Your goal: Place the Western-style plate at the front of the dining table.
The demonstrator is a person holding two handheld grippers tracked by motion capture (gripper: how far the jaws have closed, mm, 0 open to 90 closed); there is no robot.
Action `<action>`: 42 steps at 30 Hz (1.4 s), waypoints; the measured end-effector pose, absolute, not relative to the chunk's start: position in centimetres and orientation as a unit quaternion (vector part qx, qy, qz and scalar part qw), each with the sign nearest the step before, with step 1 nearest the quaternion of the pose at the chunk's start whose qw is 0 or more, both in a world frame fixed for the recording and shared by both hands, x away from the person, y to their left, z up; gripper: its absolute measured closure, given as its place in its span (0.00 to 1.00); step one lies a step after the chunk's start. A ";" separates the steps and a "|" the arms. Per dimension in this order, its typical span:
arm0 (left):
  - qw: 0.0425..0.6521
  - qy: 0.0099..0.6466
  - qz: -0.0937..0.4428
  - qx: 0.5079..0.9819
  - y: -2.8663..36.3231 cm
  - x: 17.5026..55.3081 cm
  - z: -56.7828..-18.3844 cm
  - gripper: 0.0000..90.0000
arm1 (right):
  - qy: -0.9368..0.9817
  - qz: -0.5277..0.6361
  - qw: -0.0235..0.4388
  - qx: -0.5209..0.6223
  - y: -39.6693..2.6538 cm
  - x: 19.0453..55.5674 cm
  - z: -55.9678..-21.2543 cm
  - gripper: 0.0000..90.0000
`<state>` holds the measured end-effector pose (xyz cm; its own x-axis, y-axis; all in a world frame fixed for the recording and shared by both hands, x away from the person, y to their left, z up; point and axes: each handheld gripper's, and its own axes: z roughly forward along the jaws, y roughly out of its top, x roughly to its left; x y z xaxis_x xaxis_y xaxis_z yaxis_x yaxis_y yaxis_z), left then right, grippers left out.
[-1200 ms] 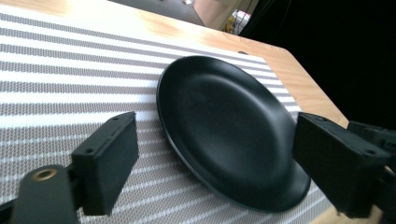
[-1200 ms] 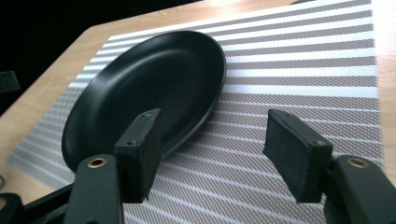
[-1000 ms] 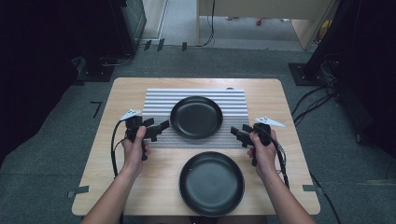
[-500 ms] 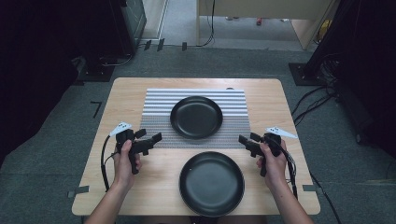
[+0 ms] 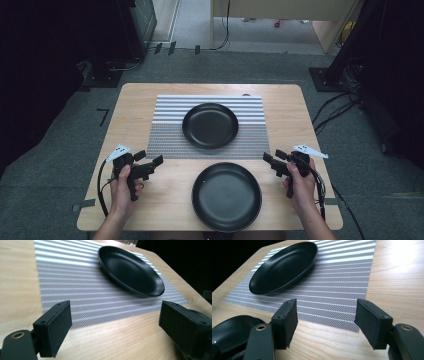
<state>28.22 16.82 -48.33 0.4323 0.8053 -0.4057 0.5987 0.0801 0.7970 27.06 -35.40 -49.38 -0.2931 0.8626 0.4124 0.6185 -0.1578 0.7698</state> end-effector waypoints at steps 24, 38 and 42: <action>0.491 0.554 0.123 0.661 21.1 24.0 -50.2 0.12 | 0.617 0.481 0.147 0.606 -40.3 23.2 -49.9 0.37; 0.444 0.569 0.174 0.669 22.5 22.5 -50.8 0.12 | 0.610 0.447 0.180 0.628 -43.5 20.9 -51.0 0.37; 0.426 0.575 0.188 0.673 22.7 22.4 -51.1 0.12 | 0.612 0.435 0.187 0.633 -44.0 20.4 -51.4 0.36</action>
